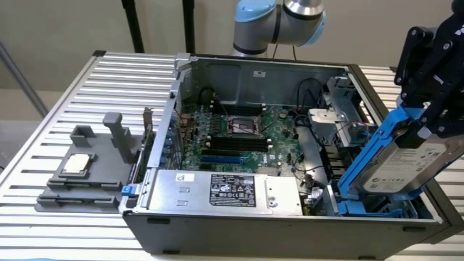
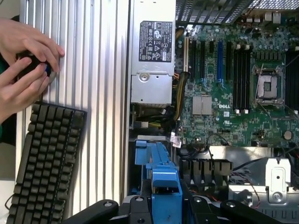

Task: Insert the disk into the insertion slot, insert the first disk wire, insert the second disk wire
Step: 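Insert the disk into the insertion slot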

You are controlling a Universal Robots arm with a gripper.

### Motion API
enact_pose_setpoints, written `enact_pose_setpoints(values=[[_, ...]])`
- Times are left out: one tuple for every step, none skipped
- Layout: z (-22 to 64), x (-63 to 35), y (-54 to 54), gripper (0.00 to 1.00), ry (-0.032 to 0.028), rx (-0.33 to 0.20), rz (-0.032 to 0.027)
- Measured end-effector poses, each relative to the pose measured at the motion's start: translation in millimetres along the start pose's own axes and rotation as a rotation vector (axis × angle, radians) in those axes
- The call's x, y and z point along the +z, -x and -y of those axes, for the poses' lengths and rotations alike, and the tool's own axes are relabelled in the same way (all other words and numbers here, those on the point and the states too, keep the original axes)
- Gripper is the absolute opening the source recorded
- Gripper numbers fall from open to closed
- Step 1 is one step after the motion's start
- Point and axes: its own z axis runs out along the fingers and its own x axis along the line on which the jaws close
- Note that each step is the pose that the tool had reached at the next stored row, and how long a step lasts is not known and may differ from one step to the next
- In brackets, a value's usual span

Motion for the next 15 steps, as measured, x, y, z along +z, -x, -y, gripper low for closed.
enact_pose_setpoints(values=[[0.0,0.8,0.0,0.32,0.0,-0.001,0.0005],[0.0,1.5,0.0,0.32,0.0001,-0.001,0.0012],[0.0,2.1,0.0,0.32,0.0001,-0.002,0.0018],[0.0,2.7,-0.1,0.32,0.0001,-0.003,0.0026],[0.0,2.9,-0.1,0.32,0.0001,-0.004,0.003],[0.0,3.2,-0.1,0.32,0.0001,-0.006,0.0035],[0.1,3.6,-0.2,0.32,0.0001,-0.007,0.0042],[0.1,4.0,-0.2,0.32,0.0001,-0.008,0.0047],[0.1,4.5,-0.2,0.32,0.0001,-0.009,0.0055],[0.1,4.9,-0.2,0.32,0.0001,-0.01,0.0063],[0.1,5.3,-0.2,0.32,0.0001,-0.011,0.0071],[0.1,5.7,-0.2,0.32,0.0002,-0.013,0.0078],[0.1,6.1,-0.2,0.32,0.0002,-0.015,0.0086],[0.1,6.4,-0.2,0.32,0.0002,-0.016,0.0094],[0.1,6.7,-0.2,0.32,0.0002,-0.018,0.0102]])
